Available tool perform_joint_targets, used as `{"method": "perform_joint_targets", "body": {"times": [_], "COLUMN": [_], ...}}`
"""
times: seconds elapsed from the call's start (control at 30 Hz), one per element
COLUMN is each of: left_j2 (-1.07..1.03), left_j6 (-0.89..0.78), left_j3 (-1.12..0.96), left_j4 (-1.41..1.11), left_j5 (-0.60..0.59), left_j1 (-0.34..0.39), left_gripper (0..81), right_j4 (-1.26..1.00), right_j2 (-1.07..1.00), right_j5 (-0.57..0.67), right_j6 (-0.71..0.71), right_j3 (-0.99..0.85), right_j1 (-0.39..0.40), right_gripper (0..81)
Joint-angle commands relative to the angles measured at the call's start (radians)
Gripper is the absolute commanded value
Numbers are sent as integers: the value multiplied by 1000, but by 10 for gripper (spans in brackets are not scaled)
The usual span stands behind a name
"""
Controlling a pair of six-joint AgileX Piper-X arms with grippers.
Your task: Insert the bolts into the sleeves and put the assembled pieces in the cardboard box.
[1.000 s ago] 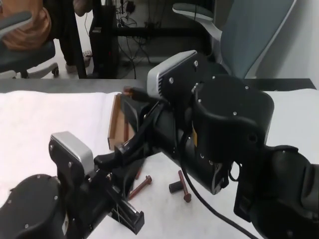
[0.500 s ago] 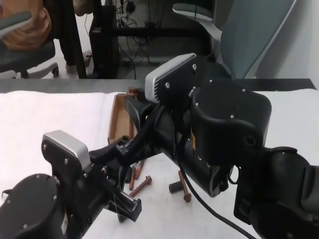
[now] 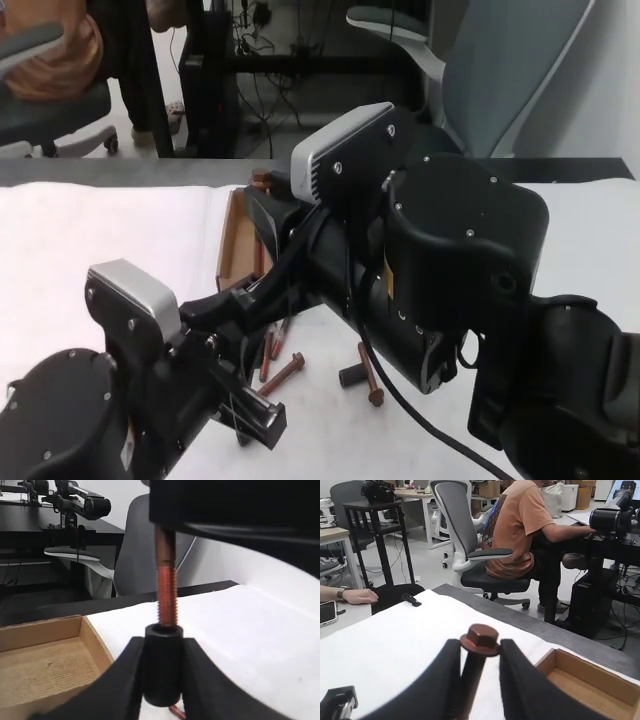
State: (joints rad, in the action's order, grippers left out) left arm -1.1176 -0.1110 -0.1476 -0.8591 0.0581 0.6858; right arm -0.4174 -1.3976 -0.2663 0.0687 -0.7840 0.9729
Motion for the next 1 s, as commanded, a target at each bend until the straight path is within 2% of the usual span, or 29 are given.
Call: {"method": "perform_joint_targets", "body": {"times": [0.0,0.33,0.47,0.5,0.53,0.6,0.63,0.7,0.73,0.87,0.97], "left_j2": [1,1,1,1,1,1,1,1,1,1,1], "left_j6": [-2,-2,-2,-2,-2,-2,-2,-2,-2,-2,-2], "left_j3": [-2,-2,-2,-2,-2,-2,-2,-2,-2,-2,-6], "left_j4": [-39,-67,-125,-127,-126,-126,-126,-126,-126,-126,-116], "left_j5": [-4,-4,4,4,4,8,8,8,8,8,8], "left_j1": [-2,-2,-2,-2,-2,-2,-2,-2,-2,-11,-51], "left_gripper": [18,18,18,18,18,18,18,18,18,18,18], "right_j4": [-6,33,61,61,61,61,61,63,63,61,61], "right_j2": [3,1,0,0,0,0,0,0,0,32,106], "right_j5": [3,36,126,137,145,148,148,138,138,138,95], "right_j6": [-3,5,5,13,20,40,60,96,108,111,103], "right_j3": [-4,-4,-4,-4,-4,-4,-4,-4,-4,-4,-4], "right_j1": [2,5,5,5,5,5,5,5,5,14,17], "right_gripper": [6,6,7,34,98,290,449,645,687,680,680]}}
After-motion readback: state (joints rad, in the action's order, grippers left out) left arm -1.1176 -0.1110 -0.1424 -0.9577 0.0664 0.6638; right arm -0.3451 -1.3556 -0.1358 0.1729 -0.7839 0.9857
